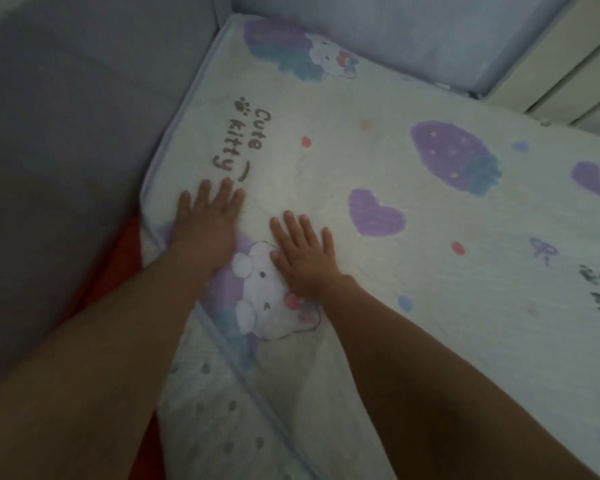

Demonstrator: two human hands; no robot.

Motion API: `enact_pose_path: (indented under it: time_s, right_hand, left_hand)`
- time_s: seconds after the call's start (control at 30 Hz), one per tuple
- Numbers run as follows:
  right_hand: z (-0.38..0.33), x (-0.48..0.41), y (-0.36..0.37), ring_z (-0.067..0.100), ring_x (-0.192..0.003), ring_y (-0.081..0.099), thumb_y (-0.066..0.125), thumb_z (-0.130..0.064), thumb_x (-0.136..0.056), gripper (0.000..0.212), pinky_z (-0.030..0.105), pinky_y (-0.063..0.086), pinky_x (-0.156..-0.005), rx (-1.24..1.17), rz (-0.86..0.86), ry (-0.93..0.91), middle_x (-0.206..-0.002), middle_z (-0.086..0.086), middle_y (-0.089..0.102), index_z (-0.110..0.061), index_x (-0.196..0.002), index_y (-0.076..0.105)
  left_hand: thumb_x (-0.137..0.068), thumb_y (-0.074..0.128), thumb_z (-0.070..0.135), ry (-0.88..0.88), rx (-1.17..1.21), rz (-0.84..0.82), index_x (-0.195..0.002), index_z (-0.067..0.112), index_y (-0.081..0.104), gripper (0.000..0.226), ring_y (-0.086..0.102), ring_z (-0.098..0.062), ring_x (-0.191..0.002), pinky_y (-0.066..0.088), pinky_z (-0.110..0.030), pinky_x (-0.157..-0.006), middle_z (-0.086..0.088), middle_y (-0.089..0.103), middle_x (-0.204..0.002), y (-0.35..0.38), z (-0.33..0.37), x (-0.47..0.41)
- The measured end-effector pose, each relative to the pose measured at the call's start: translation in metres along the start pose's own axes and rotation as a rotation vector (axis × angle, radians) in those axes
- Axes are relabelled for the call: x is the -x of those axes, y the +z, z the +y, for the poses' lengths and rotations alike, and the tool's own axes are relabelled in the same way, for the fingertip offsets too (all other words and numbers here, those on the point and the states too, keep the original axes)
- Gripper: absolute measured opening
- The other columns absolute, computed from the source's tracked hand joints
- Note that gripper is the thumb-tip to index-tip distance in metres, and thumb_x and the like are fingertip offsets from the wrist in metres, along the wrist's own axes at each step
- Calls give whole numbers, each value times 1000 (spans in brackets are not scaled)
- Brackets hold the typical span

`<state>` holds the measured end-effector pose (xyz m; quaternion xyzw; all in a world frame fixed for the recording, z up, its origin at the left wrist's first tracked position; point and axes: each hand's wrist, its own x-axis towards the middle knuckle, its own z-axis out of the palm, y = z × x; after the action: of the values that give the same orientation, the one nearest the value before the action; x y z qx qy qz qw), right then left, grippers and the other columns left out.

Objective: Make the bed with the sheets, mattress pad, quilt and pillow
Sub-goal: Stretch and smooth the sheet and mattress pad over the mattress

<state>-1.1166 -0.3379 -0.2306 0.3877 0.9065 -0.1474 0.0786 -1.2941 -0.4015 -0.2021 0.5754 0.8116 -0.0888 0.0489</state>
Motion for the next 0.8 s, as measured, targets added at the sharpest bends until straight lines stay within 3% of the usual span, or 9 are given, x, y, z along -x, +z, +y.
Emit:
enact_pose_path:
  time_s: [0.13, 0.27, 0.5, 0.6, 0.67, 0.73, 0.8]
  right_hand:
    - [-4, 0, 5, 18, -147, -10, 20, -47, -100, 57, 49, -8, -115, 41, 40, 3, -160, -8, -13, -36, -150, -6]
    - [-17, 13, 6, 20, -147, -14, 18, -45, -101, 57, 52, -9, -114, 18, 13, 55, -159, -5, -16, -34, -151, -8]
    - [-39, 80, 6, 21, -145, -20, 23, -46, -100, 60, 54, -11, -113, -7, -220, 22, -158, -4, -21, -36, -150, -9]
    - [-45, 110, 10, 21, -145, -20, 28, -47, -99, 63, 55, -9, -113, -6, -231, -2, -158, -4, -21, -37, -150, -7]
    - [-51, 133, 14, 21, -144, -23, 30, -49, -98, 66, 57, -10, -112, -4, -258, -8, -157, -4, -24, -37, -150, -10]
    - [-59, 155, 20, 22, -143, -26, 31, -50, -98, 69, 57, -12, -111, 6, -292, -13, -156, -4, -27, -37, -149, -13]
    - [-66, 177, 22, 23, -144, -23, 32, -46, -99, 67, 60, -8, -112, -7, -294, -22, -157, -4, -25, -37, -150, -11]
  left_hand:
    - [-94, 33, 19, 124, -15, -101, -151, 15, 4, 64, 7, -34, -145, 21, -46, -112, -2, -2, -160, -3, -1, 75]
    - [-97, 29, 15, 111, -68, -179, -151, 22, -7, 65, -1, -37, -145, 8, -44, -117, 2, -16, -158, 5, -12, 121]
    - [-99, 29, 19, 41, -50, -185, -151, 25, -3, 62, 0, -38, -145, 8, -46, -116, 7, -16, -158, 7, -2, 121]
    - [-96, 39, 19, 32, -69, -163, -151, 19, 5, 64, 8, -42, -142, 9, -48, -116, 2, -6, -159, -3, 2, 135]
    - [-96, 37, 19, 28, -113, -174, -150, 11, 11, 60, 16, -46, -139, 18, -48, -113, -8, 3, -158, -11, 14, 155]
    - [-93, 40, 16, 68, -124, -169, -145, 3, 25, 55, 29, -44, -131, 34, -45, -103, -17, 23, -149, -20, 29, 178]
    - [-90, 46, 16, 117, -36, -213, -133, 4, 41, 44, 43, -33, -120, 44, -41, -88, -14, 41, -132, -34, 41, 198]
